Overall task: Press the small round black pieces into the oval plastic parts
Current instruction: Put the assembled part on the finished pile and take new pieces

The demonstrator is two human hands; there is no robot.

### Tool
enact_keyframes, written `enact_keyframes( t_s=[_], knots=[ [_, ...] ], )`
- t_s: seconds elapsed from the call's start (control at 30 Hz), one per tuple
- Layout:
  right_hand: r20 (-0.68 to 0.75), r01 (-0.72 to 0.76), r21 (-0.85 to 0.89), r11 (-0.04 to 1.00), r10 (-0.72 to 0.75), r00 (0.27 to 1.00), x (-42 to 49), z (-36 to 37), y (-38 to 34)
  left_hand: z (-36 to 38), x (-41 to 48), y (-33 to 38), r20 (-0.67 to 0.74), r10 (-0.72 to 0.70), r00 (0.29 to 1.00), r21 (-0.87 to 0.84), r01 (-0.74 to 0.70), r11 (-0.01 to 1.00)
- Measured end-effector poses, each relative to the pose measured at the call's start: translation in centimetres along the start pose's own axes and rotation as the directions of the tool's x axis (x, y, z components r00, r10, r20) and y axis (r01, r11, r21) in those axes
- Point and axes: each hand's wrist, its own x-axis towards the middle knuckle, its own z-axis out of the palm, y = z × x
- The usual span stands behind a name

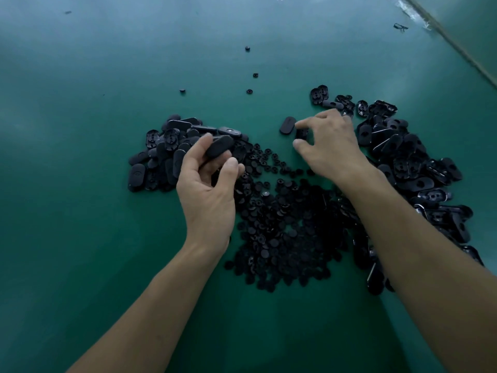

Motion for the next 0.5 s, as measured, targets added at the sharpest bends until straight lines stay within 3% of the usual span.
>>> enact_keyframes(
  t_s=[0.2,0.37,0.43,0.5],
  knots=[
    [-0.086,0.062,0.034,0.998,-0.059,0.995,-0.5,0.3,0.0,-0.2,0.2,-0.3,-0.007,-0.003,1.000,0.074,0.004,0.997],
    [-0.207,0.106,0.255,0.961,-0.053,0.977,-1.2,-0.2,-0.1,-0.4,0.0,-0.4,0.019,0.007,1.000,0.136,-0.010,0.991],
    [-0.171,0.091,0.474,0.876,-0.009,0.985,-1.9,-0.4,-0.4,-0.4,-0.1,-0.3,0.037,0.041,0.998,0.143,-0.046,0.989],
    [-0.030,0.020,0.771,0.637,0.004,1.000,-2.7,-0.8,-1.0,-0.3,-0.2,-0.2,0.057,0.073,0.996,0.136,-0.080,0.987]
  ],
)
